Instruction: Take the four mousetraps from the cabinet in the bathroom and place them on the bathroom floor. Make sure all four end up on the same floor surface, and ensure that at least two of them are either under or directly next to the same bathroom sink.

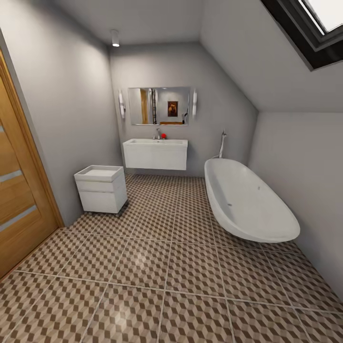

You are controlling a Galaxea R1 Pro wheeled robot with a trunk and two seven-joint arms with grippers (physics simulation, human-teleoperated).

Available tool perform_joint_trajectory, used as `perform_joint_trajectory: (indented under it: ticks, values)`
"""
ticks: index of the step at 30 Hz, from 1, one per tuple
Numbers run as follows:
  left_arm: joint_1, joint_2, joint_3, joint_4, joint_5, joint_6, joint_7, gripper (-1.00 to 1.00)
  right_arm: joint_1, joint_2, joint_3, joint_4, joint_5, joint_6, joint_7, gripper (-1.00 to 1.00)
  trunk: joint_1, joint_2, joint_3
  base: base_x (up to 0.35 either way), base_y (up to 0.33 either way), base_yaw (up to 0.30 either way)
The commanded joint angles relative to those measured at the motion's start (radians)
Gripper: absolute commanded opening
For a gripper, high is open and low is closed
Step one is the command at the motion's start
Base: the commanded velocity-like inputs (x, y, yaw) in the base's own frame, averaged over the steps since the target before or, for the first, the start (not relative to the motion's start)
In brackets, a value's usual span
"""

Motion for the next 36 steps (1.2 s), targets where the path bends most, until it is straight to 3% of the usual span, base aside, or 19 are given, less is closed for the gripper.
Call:
perform_joint_trajectory:
  ticks: [1, 29, 31, 32, 34, 36]
  values:
    - [0.0, 0.0, 0.0, 0.0, 0.0, -0.001, 0.0, 1.0, 0.0, 0.0, 0.0, 0.0, 0.0, 0.0, 0.0, 1.0, 0.0, 0.0, -0.001, 0.0, 0.0, 0.0]
    - [0.0, -0.018, 0.0, -0.013, 0.002, -0.002, -0.003, 1.0, 0.0, 0.001, 0.002, -0.002, 0.001, -0.005, 0.0, 1.0, 0.0, 0.0, -0.001, 0.0, 0.0, 0.0]
    - [0.0, -0.02, 0.0, -0.044, 0.002, -0.002, -0.003, 1.0, 0.0, 0.001, 0.003, -0.011, 0.002, -0.021, 0.0, 1.0, 0.0, 0.0, -0.001, 0.0, 0.0, 0.0]
    - [0.0, -0.015, 0.001, -0.12, 0.002, -0.002, -0.002, 1.0, -0.001, -0.002, 0.004, -0.08, 0.003, -0.046, 0.003, 1.0, 0.0, 0.0, -0.001, 0.0, 0.0, 0.0]
    - [0.0, -0.013, 0.001, -0.153, 0.002, -0.002, -0.002, 1.0, -0.001, -0.007, 0.005, -0.122, 0.003, -0.05, 0.005, 1.0, 0.0, 0.0, -0.001, 0.0, 0.0, 0.0]
    - [0.0, -0.01, 0.001, -0.276, 0.0, 0.003, 0.004, 1.0, -0.002, -0.035, 0.004, -0.241, 0.003, -0.056, 0.003, 1.0, 0.0, 0.0, -0.001, 0.0, 0.0, 0.0]
